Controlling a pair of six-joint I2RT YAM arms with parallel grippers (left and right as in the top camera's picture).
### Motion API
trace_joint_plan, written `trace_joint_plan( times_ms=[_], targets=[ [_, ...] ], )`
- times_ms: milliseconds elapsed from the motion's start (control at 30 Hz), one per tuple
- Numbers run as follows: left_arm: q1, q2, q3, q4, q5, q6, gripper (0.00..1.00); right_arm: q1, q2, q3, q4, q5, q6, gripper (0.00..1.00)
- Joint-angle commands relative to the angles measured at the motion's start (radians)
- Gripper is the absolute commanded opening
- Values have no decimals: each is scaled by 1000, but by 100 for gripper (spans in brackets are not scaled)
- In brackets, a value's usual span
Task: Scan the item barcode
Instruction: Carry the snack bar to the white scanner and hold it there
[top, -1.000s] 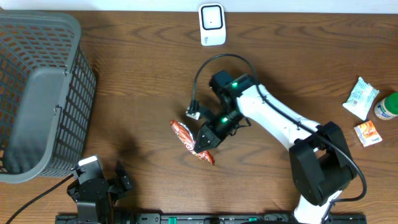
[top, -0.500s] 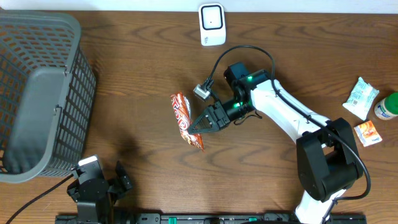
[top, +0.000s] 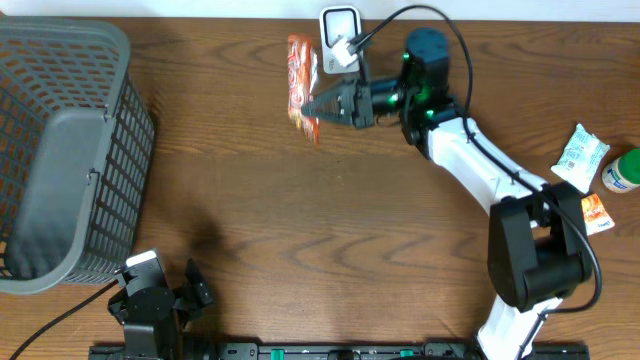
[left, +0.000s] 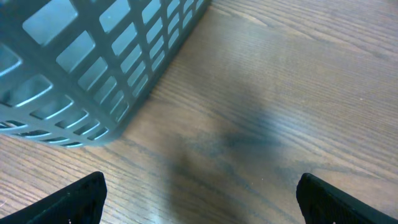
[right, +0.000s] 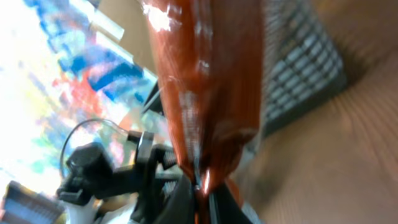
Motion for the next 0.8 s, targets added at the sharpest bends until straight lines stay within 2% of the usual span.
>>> trace_joint_plan(
  times_ms=[0, 200, 433, 533, 767],
  targets=[
    [4, -1, 0, 1, -5, -9, 98, -22, 128, 27, 89, 81, 319, 1],
    [4, -1, 0, 1, -5, -9, 98, -44, 394, 276, 164, 77, 404, 1],
    [4, -1, 0, 1, -5, -9, 98, -95, 663, 724, 153, 55, 544, 1],
    [4, -1, 0, 1, -5, -9, 98, -115, 727, 798, 116, 74, 562, 1],
    [4, -1, 0, 1, -5, -9, 98, -148, 822, 805, 108, 100, 572, 1]
  ],
)
